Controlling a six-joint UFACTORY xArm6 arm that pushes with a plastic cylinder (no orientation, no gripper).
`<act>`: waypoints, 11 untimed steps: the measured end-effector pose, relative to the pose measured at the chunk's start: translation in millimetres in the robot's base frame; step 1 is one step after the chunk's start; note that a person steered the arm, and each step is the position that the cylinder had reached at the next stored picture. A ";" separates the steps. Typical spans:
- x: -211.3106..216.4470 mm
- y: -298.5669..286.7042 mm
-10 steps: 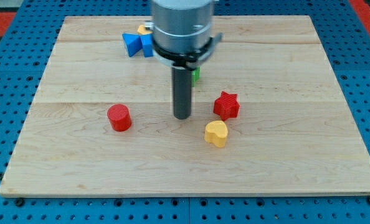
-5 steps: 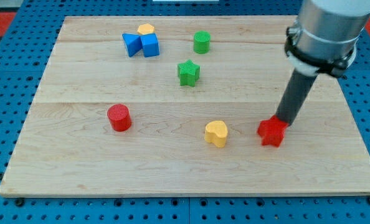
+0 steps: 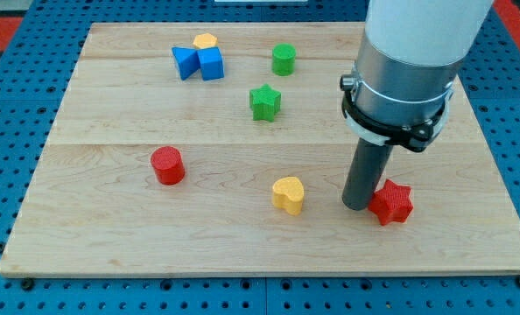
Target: Place the red circle above the red red star
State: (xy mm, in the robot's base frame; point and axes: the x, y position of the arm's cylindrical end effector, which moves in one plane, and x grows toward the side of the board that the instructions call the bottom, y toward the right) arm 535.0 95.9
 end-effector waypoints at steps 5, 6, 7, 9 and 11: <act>-54.3 -340.9; -45.2 -368.7; 2.2 -367.2; -29.0 -286.8; -65.9 -145.2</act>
